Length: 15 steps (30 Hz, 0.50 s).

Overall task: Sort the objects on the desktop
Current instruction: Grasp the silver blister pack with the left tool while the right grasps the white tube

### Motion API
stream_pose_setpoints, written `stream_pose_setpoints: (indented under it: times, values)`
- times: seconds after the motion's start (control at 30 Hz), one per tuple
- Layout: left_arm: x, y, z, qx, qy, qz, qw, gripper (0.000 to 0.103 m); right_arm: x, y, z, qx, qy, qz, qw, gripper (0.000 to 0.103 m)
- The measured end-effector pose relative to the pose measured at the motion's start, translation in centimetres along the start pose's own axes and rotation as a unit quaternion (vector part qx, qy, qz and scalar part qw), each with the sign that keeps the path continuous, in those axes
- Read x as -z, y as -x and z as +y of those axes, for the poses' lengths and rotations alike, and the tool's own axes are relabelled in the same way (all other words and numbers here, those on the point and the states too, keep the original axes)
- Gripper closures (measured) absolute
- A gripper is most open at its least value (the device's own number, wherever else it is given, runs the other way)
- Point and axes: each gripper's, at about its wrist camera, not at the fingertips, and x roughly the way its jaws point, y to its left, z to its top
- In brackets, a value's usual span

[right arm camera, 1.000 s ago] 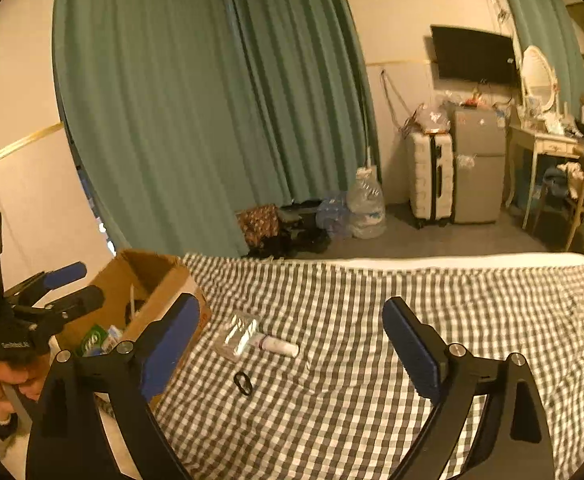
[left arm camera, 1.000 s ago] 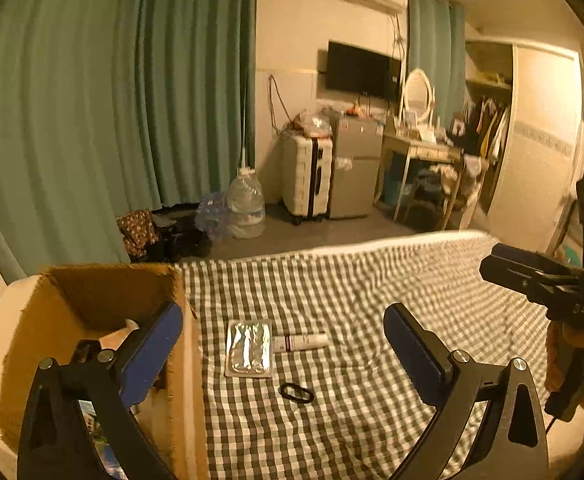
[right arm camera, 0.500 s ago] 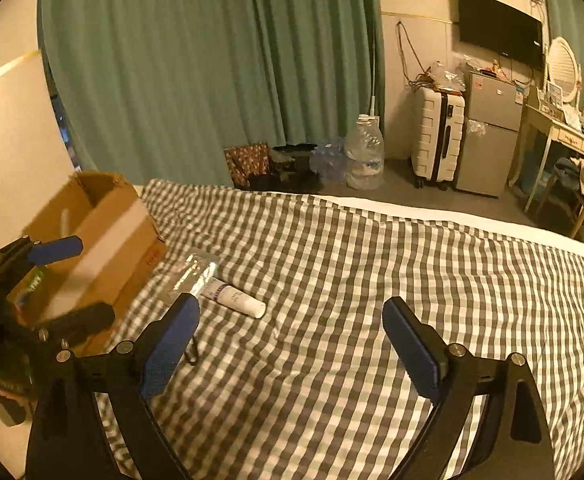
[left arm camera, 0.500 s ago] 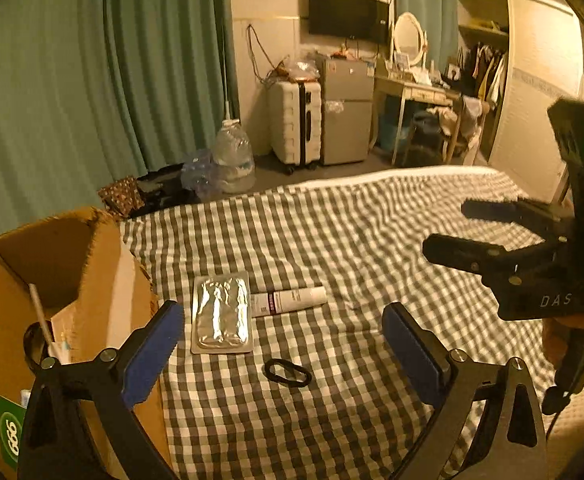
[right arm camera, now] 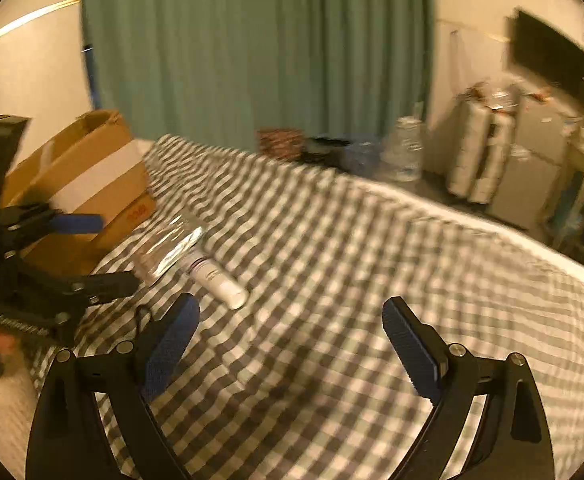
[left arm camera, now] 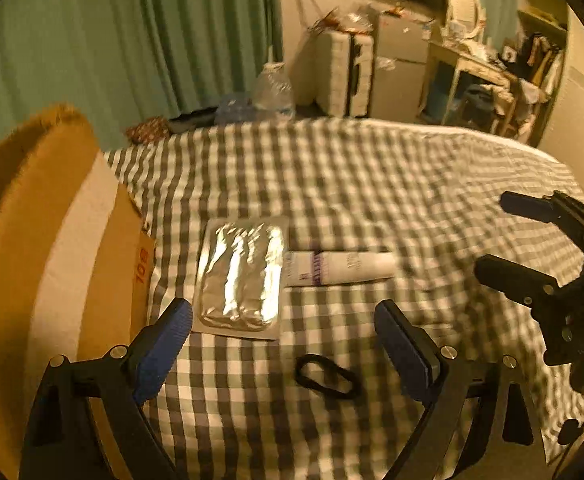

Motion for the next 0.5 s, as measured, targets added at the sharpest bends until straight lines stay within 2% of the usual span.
stream_pose_setpoints:
  times: [0.13, 0.17, 0.2, 0.27, 0.5]
  values:
    - [0.2, -1.9, 0.9, -0.01, 0.014, 0.02, 0.9997, 0.008, 0.2, -2.2, 0.5, -0.004, 0.046, 0.015, 0.999, 0.01]
    - [0.2, -2.3, 0.8, -0.012, 0.012, 0.024, 0.9996, 0.008, 0.2, -2.8, 0.8, -0.011, 0.064, 0.022, 0.998, 0.015]
    - [0.2, -2.6, 0.7, -0.014, 0.01, 0.027, 0.9995, 0.008, 0.3, -3.4, 1.2, -0.02, 0.076, 0.029, 0.996, 0.026]
    - [0.4, -3.3, 0.7, -0.022, 0.006, 0.03, 0.9993, 0.008, 0.2, -4.6, 1.9, -0.029, 0.106, 0.046, 0.993, 0.04]
    - [0.8, -5.2, 1.0, -0.043, 0.008, 0.039, 0.9983, 0.008, 0.7, -7.4, 4.1, -0.054, 0.177, 0.048, 0.982, 0.04]
